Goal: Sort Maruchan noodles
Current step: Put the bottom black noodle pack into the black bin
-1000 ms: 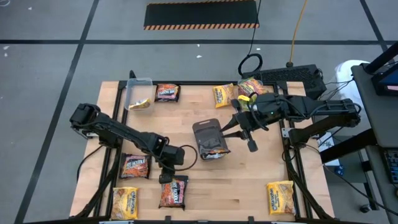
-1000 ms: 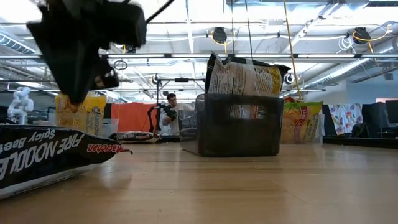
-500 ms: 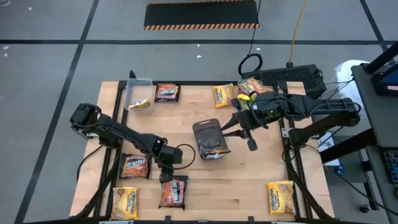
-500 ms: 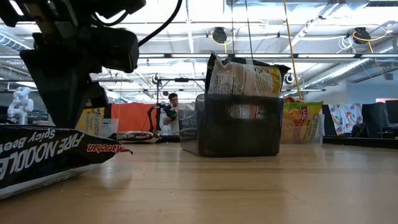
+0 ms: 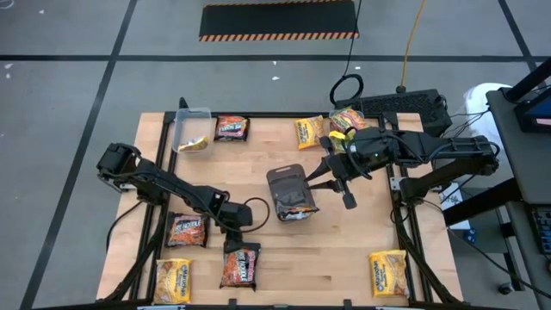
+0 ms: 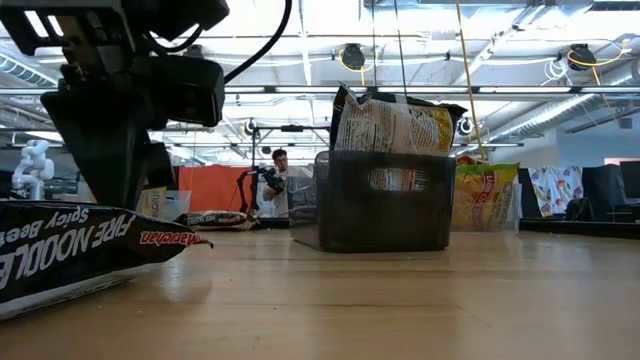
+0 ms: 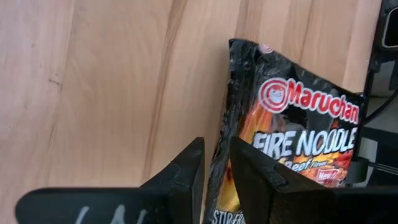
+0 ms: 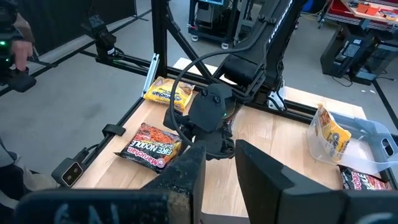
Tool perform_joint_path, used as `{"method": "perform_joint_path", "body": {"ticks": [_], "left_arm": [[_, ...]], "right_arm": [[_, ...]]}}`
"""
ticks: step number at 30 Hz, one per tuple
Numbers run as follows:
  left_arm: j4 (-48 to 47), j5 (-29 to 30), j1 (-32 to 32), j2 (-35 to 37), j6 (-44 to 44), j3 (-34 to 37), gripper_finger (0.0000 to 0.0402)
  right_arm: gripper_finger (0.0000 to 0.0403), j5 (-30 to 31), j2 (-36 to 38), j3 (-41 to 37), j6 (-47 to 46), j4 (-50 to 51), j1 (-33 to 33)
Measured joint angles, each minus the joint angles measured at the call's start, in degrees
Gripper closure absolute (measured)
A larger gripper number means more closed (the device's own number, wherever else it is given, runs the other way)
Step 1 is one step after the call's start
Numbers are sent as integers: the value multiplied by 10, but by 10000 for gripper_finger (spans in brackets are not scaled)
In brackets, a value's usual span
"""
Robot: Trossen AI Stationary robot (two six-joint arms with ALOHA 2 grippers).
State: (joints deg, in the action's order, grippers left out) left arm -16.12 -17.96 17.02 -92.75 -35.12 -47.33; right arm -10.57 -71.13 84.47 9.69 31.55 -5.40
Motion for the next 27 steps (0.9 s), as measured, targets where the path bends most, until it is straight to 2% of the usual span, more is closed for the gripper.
{"method": "perform_joint_path", "body": {"ticks": [11, 27], "left_arm": [[17, -28, 0, 0, -10, 20, 320], [48, -26, 0, 0, -10, 20, 320]], "right_arm": [[319, 0, 0, 0, 2, 0, 0], [319, 0, 0, 0, 2, 0, 0]]}}
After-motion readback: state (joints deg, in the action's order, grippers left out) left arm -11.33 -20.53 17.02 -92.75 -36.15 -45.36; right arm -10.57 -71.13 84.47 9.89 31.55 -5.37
